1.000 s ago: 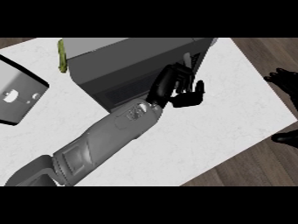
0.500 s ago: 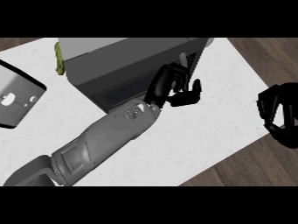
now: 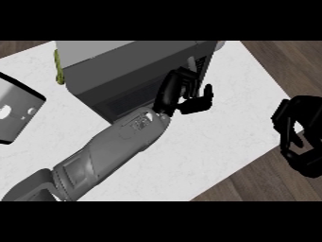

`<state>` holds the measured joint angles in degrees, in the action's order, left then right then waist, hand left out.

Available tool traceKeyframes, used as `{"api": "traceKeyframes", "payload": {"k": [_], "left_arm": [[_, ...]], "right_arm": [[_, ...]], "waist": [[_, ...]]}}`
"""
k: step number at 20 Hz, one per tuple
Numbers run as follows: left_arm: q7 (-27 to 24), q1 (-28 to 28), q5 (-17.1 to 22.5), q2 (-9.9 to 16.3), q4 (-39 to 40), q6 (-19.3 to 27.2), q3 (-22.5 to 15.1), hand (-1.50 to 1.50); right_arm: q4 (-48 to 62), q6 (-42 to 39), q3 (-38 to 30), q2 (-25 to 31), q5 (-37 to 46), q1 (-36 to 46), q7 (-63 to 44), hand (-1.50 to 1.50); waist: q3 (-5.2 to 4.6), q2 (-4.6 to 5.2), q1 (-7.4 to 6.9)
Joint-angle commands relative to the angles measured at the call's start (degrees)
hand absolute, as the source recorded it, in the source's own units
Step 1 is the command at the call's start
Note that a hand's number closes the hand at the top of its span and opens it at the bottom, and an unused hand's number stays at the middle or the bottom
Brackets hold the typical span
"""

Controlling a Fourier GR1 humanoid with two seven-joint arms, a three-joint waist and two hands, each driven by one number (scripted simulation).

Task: Pick up the milk, place it into the microwave and close the microwave

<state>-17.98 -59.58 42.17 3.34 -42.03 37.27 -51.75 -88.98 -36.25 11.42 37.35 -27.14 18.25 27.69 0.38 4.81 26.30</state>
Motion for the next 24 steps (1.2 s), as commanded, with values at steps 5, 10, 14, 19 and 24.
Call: {"api": "traceKeyframes", "payload": {"k": [5,10,14,19,24], "left_arm": [[-0.5,-5.1,0.8,-3.2,1.1,-0.2,0.4,1.50],[-2.5,-4.1,1.3,-3.1,1.0,1.3,0.8,1.50],[2.2,-0.9,5.7,-3.2,2.8,3.3,2.8,1.50],[0.7,2.8,17.7,-3.3,-3.3,0.1,15.5,1.50],[-0.2,4.7,20.9,-3.3,-1.5,-5.0,16.6,1.50]], "right_arm": [[-4.2,-3.2,1.7,0.1,-1.2,-0.3,1.5,1.50],[-6.5,-2.7,2.4,0.1,-1.9,-1.3,0.5,1.50],[-7.2,-6.0,7.6,2.2,-0.7,-3.2,-3.7,1.50],[-9.7,-4.8,9.9,0.5,-2.5,-6.1,-4.6,1.50],[-12.9,-2.4,10.6,-0.4,-2.8,-8.4,-5.2,1.50]], "waist": [[0.11,0.44,2.31],[0.17,0.26,2.63],[0.03,1.87,0.06],[-0.90,2.00,-2.40],[-0.83,1.42,-3.92]]}}
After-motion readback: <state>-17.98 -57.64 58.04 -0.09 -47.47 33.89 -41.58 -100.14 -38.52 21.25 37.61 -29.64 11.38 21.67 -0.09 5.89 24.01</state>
